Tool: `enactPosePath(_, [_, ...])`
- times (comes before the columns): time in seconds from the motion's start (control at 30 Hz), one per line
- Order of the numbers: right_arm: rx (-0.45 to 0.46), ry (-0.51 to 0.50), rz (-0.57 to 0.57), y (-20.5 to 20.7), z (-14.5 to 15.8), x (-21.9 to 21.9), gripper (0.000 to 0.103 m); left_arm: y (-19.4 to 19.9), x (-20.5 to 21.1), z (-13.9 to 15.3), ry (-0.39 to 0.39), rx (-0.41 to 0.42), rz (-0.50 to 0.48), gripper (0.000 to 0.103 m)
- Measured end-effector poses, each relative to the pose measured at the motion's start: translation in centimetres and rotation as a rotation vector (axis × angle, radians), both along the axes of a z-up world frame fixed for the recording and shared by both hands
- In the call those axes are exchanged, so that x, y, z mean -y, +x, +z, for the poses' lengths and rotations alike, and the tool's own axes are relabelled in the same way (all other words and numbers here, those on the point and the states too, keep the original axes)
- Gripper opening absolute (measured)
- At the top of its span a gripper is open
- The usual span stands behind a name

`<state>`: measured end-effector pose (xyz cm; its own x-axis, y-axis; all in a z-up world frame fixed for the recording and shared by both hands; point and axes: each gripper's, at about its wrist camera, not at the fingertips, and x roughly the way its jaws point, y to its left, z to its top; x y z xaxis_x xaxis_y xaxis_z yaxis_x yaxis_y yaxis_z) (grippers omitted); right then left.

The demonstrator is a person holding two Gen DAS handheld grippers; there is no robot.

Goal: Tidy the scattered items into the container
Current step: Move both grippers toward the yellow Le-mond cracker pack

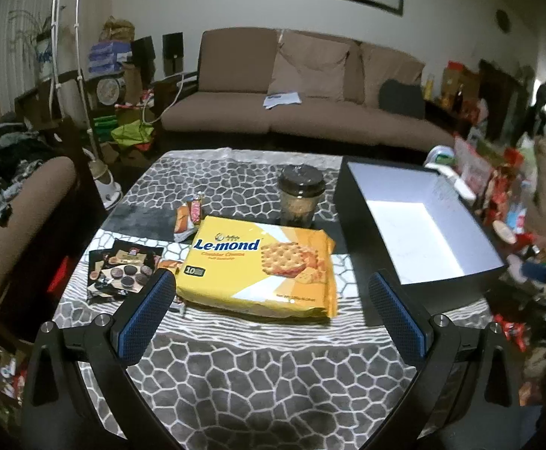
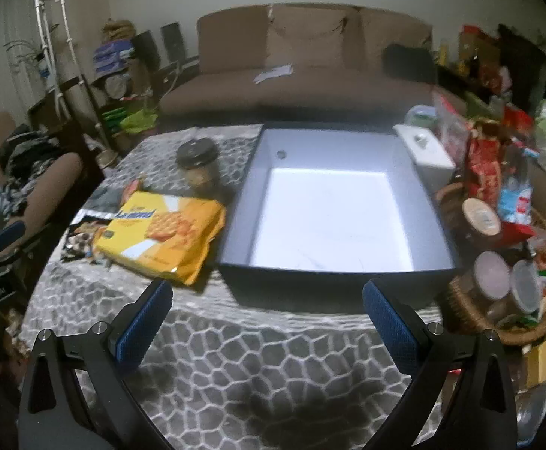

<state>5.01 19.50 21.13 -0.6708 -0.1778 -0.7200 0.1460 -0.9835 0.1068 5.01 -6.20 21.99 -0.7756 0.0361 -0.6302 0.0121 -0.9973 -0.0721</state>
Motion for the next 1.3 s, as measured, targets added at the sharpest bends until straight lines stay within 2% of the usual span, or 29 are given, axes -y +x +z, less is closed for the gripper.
enactPosePath(0.2, [-0.022,-0.006,0.001,0.4,0.7,1.3,0.103,0.8,1.3,0.7,-0.032,-0.011,0.031,0.103])
enactPosePath(0.3, [-0.035,-0.002,0.017,0.5,1.1,2.5,0.103,1.1,2.7,1.0,-0.019,-0.015,0.056,0.103])
enactPosePath(0.53, [-0.042,-0.003,0.057,0.2,1.5,6.3,0.103,1.5,7.1,0.5,0.002,-0.004,0.108,0.103])
enactPosePath(0.87, [-0.029,0.008,0.107,-0.9,0.3,12.1,0.103,1.6,14.3,-1.3,0.033,0.025,0.182,0.103])
enactPosePath(1.03, [-0.011,-0.017,0.097,-1.8,-0.6,12.9,0.103,1.0,16.4,-2.6,0.044,0.047,0.173,0.103])
enactPosePath(1.1, [0.001,-0.064,0.105,-2.2,-1.0,13.2,0.103,0.8,17.0,-3.0,0.055,0.054,0.163,0.103])
enactPosePath(1.2, [0.008,-0.138,0.13,-2.4,-1.7,13.6,0.103,-0.1,17.6,-4.2,0.107,0.07,0.096,0.103])
enactPosePath(1.3, [0.011,-0.114,0.141,-2.9,-3.0,14.7,0.103,-0.9,17.1,-5.1,0.118,0.063,0.019,0.103])
